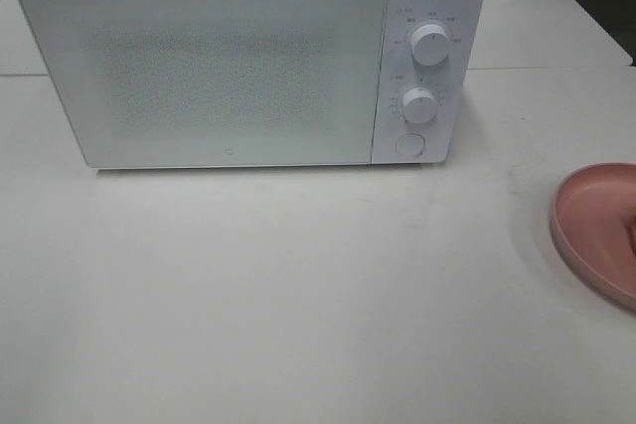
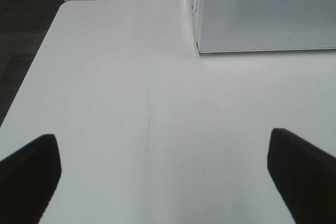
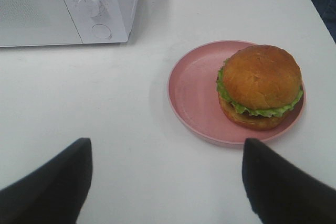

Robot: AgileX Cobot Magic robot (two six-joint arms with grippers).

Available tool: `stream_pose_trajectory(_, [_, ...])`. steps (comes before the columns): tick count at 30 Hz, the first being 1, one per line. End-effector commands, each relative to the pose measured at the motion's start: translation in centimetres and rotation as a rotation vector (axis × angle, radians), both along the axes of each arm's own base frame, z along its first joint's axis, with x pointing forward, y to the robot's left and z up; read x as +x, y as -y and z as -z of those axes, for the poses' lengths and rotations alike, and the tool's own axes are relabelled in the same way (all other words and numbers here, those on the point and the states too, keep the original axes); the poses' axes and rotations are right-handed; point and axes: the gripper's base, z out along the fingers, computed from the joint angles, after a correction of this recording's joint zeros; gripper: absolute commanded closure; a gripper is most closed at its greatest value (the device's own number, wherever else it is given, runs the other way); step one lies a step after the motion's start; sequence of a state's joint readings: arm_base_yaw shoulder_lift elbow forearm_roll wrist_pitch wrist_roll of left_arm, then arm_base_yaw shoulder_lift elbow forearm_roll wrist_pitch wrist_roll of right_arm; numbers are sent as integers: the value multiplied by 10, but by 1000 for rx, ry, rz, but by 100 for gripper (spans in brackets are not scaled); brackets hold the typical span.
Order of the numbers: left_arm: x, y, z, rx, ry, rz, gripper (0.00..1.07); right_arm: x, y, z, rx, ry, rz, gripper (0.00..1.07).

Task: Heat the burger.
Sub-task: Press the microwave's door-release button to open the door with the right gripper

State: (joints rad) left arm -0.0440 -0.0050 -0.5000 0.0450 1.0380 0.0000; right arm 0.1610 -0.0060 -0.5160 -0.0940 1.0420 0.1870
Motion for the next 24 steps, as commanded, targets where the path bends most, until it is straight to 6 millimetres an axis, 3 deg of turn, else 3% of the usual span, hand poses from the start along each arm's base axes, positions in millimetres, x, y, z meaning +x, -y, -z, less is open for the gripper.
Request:
stream_pose_trajectory(1, [-4, 0, 0, -2, 31, 5, 7, -4, 1, 0, -4, 32, 4, 32])
stream_pose_trajectory(14, [-4, 0, 0, -2, 31, 5, 7, -4, 1, -1, -4, 38, 4, 32])
stream_pose_trajectory(20, [-4, 0, 0, -2, 31, 5, 7, -4, 1, -14, -2, 51, 3, 32])
stream_pose_trajectory(24, [-4, 0, 0, -2, 31, 5, 7, 7, -1, -21, -6, 22, 0, 32])
